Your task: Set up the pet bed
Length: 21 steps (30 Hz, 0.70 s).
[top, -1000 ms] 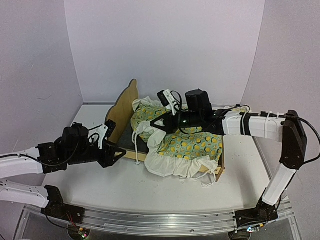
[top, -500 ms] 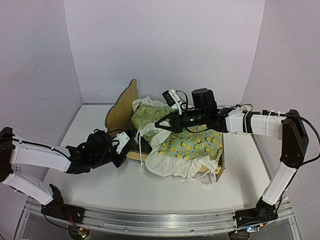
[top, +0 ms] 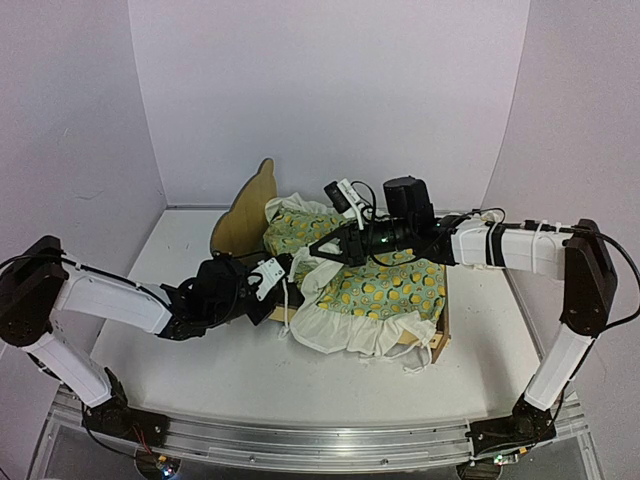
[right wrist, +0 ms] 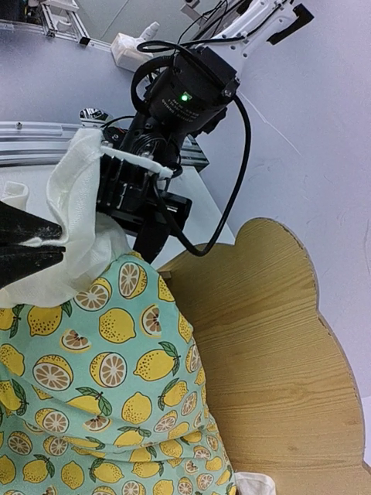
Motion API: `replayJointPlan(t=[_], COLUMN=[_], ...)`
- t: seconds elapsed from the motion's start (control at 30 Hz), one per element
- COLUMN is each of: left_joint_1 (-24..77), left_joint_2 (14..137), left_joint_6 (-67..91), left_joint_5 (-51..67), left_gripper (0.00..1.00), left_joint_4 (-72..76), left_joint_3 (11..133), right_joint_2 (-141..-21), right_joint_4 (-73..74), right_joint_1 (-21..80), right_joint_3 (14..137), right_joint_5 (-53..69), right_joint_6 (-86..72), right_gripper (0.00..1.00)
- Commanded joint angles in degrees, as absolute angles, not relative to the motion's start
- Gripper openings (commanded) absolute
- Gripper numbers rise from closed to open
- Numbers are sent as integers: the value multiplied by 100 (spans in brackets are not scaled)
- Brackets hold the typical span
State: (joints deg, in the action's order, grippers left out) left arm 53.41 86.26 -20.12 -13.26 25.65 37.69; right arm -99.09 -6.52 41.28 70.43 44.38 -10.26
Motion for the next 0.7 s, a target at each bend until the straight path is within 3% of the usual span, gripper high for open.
replayJointPlan(t=[0.0,0.1,0.13,0.4,0.67], left_joint_1=[5253,5243,5244,5242,5240], left_joint_2=[8944,8719,8610,8266,8142], left_joint_6=[-1962,-1704,-1549,-344,119], left_joint_5=[-1380,-1422,-1354,-311,-835], left_gripper=[24,3,0,0,0], left_joint_4=[2906,2313,1892,-1384,-2264], left_joint_3=[4306,4535,4677,6129,6484], right_joint_2=[-9593,-9589,-9589,-9580,-9598], right_joint_4=[-904,-905,-905,-971,-1054], right_joint_1=[4140,4140,4140,4140,4140], right_joint_3=[7114,7118,7119,7019,6970], right_joint_5=[4529,4514,4517,4526,4544], right_joint_6=[-941,-947,-956,-975,-1061], right_gripper=[0,0,0,0,0])
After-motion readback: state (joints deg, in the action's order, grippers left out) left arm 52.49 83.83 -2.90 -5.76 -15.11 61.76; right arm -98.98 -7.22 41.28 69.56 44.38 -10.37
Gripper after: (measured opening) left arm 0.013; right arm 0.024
